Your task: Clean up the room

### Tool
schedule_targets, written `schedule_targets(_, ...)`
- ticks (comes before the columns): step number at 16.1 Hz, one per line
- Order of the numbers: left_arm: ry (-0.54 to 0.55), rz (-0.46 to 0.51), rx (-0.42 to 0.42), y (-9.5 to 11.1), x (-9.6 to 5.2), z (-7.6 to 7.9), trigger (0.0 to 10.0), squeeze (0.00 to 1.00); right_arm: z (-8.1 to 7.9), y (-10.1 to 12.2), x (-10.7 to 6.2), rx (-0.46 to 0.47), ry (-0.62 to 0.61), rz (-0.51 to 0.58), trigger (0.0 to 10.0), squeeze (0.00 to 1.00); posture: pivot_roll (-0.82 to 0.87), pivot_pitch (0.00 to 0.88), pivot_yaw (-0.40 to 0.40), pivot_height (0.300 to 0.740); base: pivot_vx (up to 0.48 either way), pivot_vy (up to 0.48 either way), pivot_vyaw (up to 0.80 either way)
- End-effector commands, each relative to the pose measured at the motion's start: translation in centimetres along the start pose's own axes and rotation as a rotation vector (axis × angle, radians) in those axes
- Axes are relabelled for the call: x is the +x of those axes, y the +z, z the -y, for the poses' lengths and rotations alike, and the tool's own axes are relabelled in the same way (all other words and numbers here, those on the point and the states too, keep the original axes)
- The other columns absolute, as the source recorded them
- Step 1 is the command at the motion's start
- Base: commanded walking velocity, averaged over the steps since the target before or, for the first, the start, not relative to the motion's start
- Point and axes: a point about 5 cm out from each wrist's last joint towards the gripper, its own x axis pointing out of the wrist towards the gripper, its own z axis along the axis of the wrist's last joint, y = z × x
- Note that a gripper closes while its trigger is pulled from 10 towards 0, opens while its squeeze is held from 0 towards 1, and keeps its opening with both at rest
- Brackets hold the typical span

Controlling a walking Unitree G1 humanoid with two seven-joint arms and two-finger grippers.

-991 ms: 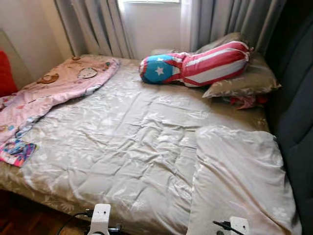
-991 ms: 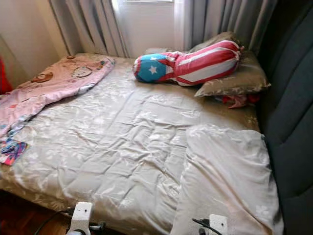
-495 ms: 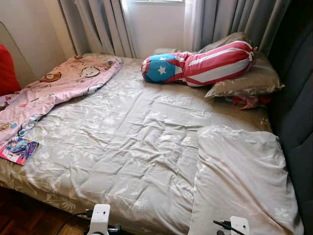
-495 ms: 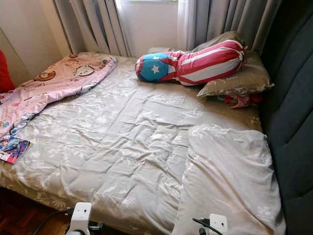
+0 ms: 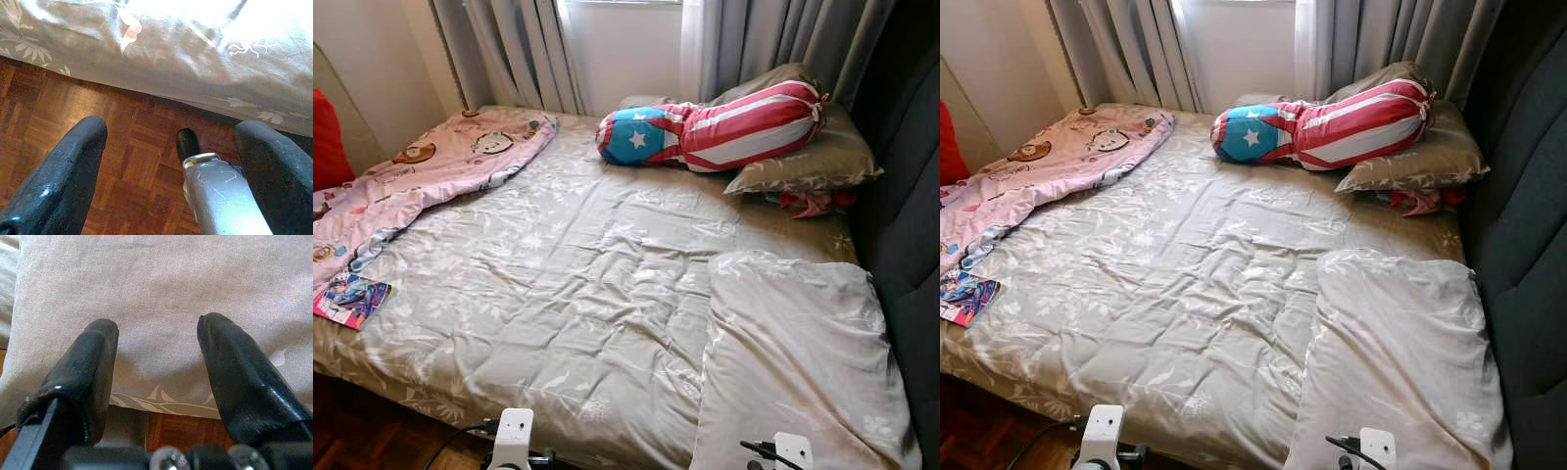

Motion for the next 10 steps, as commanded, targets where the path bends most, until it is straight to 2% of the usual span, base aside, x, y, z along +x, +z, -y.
schedule_targets(1,0.006,-0.015,0.026,-0.29,-0.04,-0.06,10.0,0.0,-0.15,-0.06,0.0,0.0,0.003,-0.005,10.0,0.0,-0.08,0.0,0.026,0.74,0.0,0.0,0.0)
schedule_targets(2,0.003,-0.016,0.027,-0.32,-0.05,0.02,10.0,0.0,-0.14,-0.07,0.0,0.0,0.003,-0.006,10.0,0.0,-0.08,0.0,0.026,0.74,0.0,0.0,0.0)
schedule_targets(10,0.002,-0.017,0.028,-0.41,-0.07,0.12,10.0,0.0,-0.2,-0.15,-0.02,-0.005,0.007,-0.008,10.0,0.0,-0.08,0.0,0.022,0.74,0.0,0.242,0.0)
